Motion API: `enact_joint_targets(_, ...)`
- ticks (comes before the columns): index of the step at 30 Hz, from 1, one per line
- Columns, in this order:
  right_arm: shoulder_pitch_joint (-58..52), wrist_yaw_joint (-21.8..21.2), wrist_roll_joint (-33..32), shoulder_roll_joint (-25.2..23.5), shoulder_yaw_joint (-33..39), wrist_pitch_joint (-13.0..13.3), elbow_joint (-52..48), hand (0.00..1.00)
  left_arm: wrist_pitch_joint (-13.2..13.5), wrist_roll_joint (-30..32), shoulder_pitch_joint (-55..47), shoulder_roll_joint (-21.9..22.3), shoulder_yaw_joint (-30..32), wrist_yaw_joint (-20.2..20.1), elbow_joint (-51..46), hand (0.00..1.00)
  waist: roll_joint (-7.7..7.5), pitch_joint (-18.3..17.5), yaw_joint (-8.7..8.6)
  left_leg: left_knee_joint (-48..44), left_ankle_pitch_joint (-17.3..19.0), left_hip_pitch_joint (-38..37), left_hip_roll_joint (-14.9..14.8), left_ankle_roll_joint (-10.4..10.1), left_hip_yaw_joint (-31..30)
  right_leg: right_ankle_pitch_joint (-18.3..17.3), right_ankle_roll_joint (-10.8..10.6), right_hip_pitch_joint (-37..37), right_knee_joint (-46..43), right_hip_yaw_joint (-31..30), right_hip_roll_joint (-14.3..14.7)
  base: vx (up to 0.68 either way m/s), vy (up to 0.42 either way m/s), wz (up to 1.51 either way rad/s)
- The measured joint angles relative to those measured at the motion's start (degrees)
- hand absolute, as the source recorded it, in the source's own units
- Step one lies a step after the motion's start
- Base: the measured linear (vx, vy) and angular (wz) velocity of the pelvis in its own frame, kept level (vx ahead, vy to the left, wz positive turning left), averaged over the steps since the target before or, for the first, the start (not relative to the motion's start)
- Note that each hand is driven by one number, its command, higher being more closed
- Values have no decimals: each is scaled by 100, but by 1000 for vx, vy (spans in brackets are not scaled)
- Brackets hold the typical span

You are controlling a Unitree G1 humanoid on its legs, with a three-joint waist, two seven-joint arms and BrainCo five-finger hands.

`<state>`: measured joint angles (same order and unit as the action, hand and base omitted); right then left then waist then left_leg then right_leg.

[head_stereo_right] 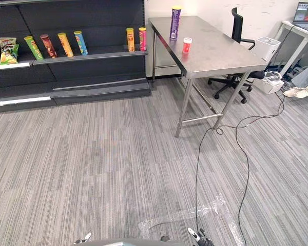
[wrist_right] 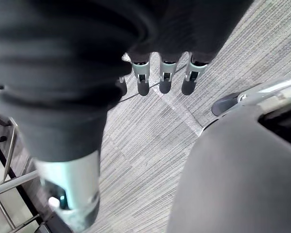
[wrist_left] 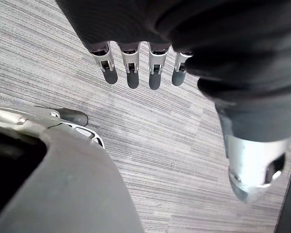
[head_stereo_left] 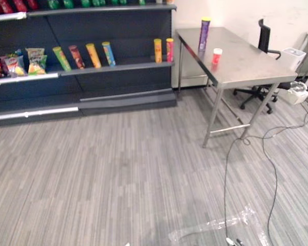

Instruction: Put the gum and the chips on the shelf.

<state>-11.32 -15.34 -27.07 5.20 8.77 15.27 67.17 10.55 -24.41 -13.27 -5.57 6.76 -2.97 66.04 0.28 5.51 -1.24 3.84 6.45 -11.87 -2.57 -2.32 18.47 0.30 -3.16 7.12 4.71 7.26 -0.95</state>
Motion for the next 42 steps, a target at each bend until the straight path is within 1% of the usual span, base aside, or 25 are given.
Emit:
enact_joint_targets(3, -75, -2, 0, -29, 49, 2, -115, 0, 6, 51, -35, 37, 79, 0, -59, 0, 6, 0, 6, 22, -9, -43, 1, 15, 15, -37, 53, 1, -71, 1, -3, -59, -40, 0)
enact_joint_targets(7, -116, 2, -49, -67, 100, 13, -170, 0, -16, 71, -54, 40, 89, 1, -103, 0, 8, -8, 12, 124, -37, -75, 2, 37, 56, -37, 54, 0, -77, -6, 3, -37, -41, -3)
enact_joint_targets(10, -132, 3, -49, -67, 97, 11, -183, 0, -114, 92, -58, 38, 92, 5, -150, 0, 11, -15, 37, 182, -44, -135, 2, 30, 135, -37, 54, 11, -74, -58, 17, -14, -32, -10)
enact_joint_targets(17, -152, 2, -49, -72, 95, 16, -215, 0, -126, 95, -62, 40, 91, 33, -166, 0, 17, -22, 43, 182, -45, -135, 0, 28, 139, -37, 54, 23, -59, -2, 16, -19, -39, 2)
enact_joint_targets(19, -162, 21, -47, -73, 88, 65, -218, 0, -125, 96, -65, 44, 91, 50, -165, 0, 21, -29, 46, 182, -47, -135, -1, 26, 135, -37, 53, 25, -59, 7, 16, -40, -40, 1)
enact_joint_targets(21, -216, 148, -46, -97, 34, 273, -230, 0, -119, 96, -66, 47, 91, 83, -166, 0, 16, -55, 73, 183, -54, -135, -1, 18, 132, -37, 54, 24, -60, 11, 14, -60, -53, 1)
enact_joint_targets(24, -247, 289, -45, -139, 16, 504, -233, 0, -111, 96, -67, 55, 90, 203, -208, 0, -1, -70, 120, 183, -66, -134, -1, 9, 119, -37, 54, 19, -64, 32, 10, -59, -47, 2)
enact_joint_targets(26, -248, 305, -48, -139, -11, 507, -233, 0, -109, 96, -64, 56, 87, 276, -210, 0, -14, -71, 121, 185, -76, -133, 1, 0, 96, -37, 53, 18, -63, 71, 1, -54, -39, 6)
enact_joint_targets(29, -245, 220, -49, -140, -11, 477, -233, 0, -105, 96, -58, 55, 83, 362, -209, 0, -33, -74, 113, 185, -98, -122, 6, 10, 6, -37, 53, 33, -47, 161, -11, -45, -44, 14)
enact_joint_targets(32, -253, 268, -39, -141, -19, 510, -221, 0, -60, 95, -51, 55, 41, 489, -207, 0, -50, -70, 126, 185, -109, -122, 11, 14, -71, -34, 53, 95, 26, 245, -17, -32, -46, 15)
enact_joint_targets(35, -252, 401, 31, -145, -30, 620, -209, 0, -30, 95, -30, 55, 34, 548, -104, 0, -73, -87, 113, 184, -108, -108, 10, 13, -118, -33, 54, 108, 66, 286, -12, -15, -38, 7)
enact_joint_targets(39, -237, 535, 239, -154, -32, 792, -198, 0, 91, 94, -28, 61, 22, 635, -55, 0, -84, -100, 102, 153, -108, -38, 11, 12, -183, -27, 49, 99, 123, 344, -9, -7, -39, 8)
enact_joint_targets(42, -126, 616, 235, -170, -34, 764, -200, 0, 128, 95, -23, 65, 22, 672, -30, 0, -90, -96, 102, 152, -103, -37, 11, 5, -193, -27, 48, 103, 124, 352, -9, -14, -41, 1)
